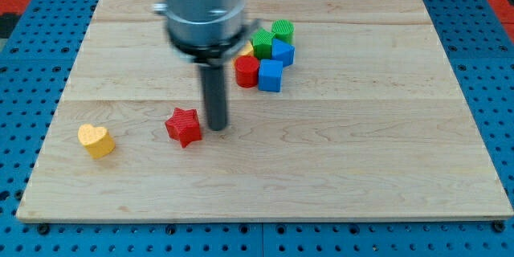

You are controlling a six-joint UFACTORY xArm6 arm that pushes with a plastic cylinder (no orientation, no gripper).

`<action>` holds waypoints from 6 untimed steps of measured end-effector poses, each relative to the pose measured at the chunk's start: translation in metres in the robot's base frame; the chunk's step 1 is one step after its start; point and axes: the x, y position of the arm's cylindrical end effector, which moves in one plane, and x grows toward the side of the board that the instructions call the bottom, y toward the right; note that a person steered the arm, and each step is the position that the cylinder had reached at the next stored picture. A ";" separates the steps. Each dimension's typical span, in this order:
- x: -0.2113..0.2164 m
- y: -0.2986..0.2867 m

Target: Move your arm towards the top center

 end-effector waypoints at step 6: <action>-0.222 0.211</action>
